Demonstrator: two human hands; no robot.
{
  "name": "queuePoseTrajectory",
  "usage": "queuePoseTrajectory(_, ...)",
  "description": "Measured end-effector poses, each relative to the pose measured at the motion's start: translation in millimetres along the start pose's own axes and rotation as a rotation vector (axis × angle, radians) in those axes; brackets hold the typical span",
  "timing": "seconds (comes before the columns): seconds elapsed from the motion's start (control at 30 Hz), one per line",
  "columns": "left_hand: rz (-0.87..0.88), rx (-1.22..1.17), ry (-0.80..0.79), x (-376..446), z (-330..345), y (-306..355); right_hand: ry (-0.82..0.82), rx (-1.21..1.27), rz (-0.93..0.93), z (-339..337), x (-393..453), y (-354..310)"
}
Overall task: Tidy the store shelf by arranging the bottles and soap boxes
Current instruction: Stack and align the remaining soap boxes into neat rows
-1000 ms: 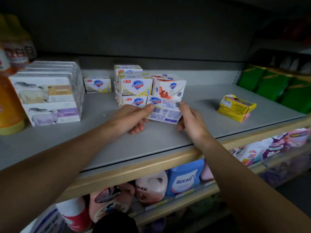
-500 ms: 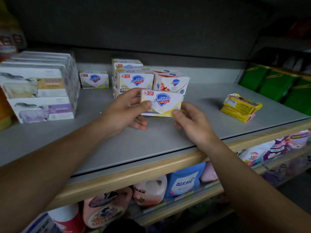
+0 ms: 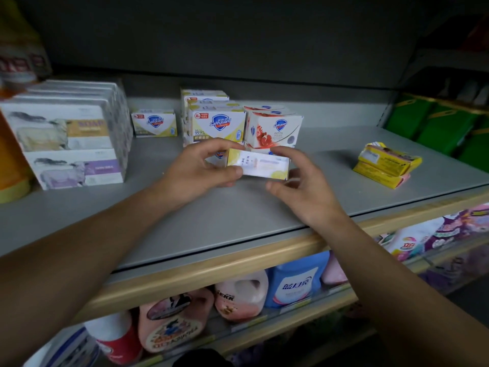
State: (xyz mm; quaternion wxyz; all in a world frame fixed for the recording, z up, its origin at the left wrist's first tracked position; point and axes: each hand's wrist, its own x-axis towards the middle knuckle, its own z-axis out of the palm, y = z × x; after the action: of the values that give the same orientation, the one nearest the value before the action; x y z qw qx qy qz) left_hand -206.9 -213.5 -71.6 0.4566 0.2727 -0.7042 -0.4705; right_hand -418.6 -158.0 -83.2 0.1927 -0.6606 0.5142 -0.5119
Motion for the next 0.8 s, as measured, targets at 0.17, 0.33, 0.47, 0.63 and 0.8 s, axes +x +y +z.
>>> queuePoseTrajectory(0.17, -0.091, 0.041, -0.004, -2, 4, 1, -0.007, -0.219, -0.204, 3, -5, -7)
queuePoseTrajectory(0.33, -0.045, 0.214, 0.085, -11, -1, 11, -0.008, -0.265, -0.204, 20, -3, -15)
queuePoseTrajectory(0.47, 0.087, 0.736, 0.082, -16, -21, 29, -0.005, -0.228, -0.206, 40, 5, -25)
queuePoseTrajectory(0.63, 0.164, 1.051, 0.103, -38, -46, 31, -0.220, -0.274, -0.206, 58, 16, -40)
queuePoseTrajectory(0.8, 0.161, 1.218, 0.187, -52, -78, 44, -0.066, -0.287, -0.288, 60, 47, -57)
